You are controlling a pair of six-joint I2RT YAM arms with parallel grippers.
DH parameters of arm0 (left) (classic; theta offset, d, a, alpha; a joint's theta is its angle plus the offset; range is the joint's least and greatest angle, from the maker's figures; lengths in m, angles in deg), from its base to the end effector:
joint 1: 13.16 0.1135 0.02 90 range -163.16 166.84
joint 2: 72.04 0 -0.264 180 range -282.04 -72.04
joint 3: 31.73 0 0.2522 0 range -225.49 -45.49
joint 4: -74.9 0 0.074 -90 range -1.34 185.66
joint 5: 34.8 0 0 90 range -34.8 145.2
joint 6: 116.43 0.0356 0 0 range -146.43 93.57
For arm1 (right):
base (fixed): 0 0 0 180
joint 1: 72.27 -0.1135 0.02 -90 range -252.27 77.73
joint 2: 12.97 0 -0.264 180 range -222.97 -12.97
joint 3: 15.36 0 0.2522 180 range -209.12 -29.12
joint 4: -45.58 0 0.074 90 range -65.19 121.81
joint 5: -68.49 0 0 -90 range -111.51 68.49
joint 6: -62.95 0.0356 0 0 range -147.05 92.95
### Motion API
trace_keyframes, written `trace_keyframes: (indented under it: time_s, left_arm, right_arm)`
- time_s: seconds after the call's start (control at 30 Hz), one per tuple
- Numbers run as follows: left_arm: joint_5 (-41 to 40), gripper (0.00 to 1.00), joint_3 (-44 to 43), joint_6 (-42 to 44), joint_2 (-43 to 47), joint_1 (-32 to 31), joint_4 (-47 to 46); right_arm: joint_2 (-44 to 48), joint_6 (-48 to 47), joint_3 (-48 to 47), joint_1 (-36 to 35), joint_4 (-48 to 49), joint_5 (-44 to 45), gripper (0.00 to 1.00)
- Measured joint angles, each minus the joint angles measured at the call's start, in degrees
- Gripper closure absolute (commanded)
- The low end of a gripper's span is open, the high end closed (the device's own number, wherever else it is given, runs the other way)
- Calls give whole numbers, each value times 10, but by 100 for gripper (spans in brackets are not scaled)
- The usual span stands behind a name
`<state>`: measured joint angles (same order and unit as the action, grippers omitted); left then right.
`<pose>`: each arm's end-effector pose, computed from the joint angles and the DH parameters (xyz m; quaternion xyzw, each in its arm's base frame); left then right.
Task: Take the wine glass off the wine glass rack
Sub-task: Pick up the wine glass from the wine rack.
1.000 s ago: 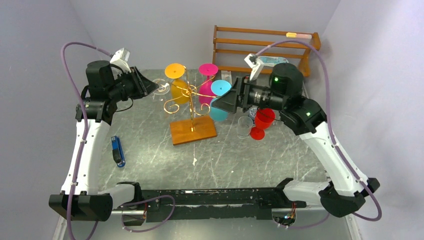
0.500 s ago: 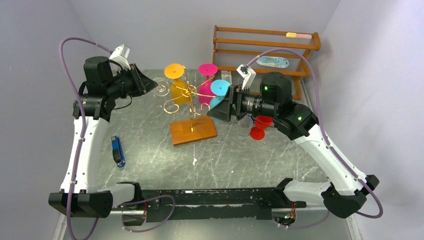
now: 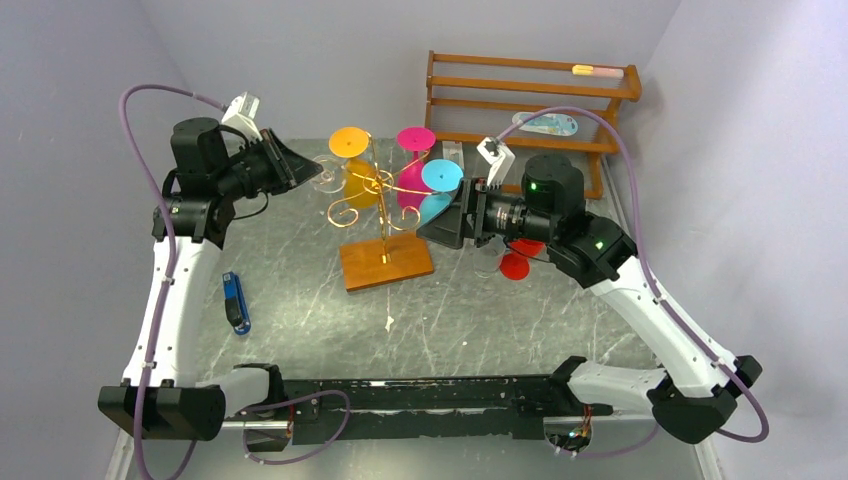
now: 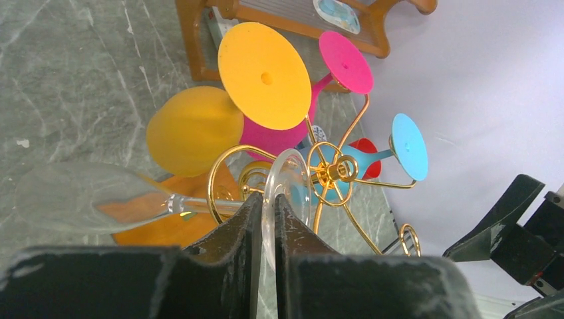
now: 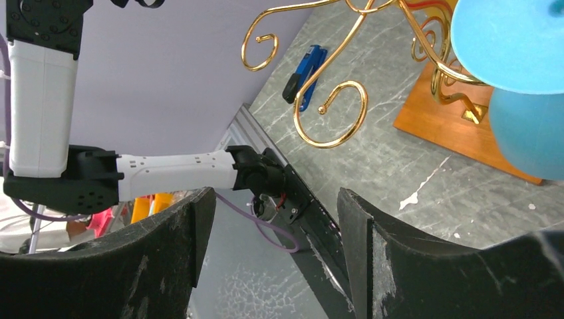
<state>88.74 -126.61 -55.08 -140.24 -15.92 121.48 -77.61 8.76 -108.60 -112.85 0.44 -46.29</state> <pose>0.2436 -0.0314 0.4366 -0.0141 0.8010 -0.3762 0.4654 0.1652 0.1611 0.4425 -0.1608 0.7768 0.4963 0.3527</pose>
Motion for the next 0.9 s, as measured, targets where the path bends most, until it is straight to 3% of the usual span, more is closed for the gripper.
trace_keyframes:
  time_s: [0.9]
  left_arm:
    - [-56, 95, 82, -165, 66, 15, -81]
  right_arm:
    - [30, 13, 23, 0, -3, 47, 26]
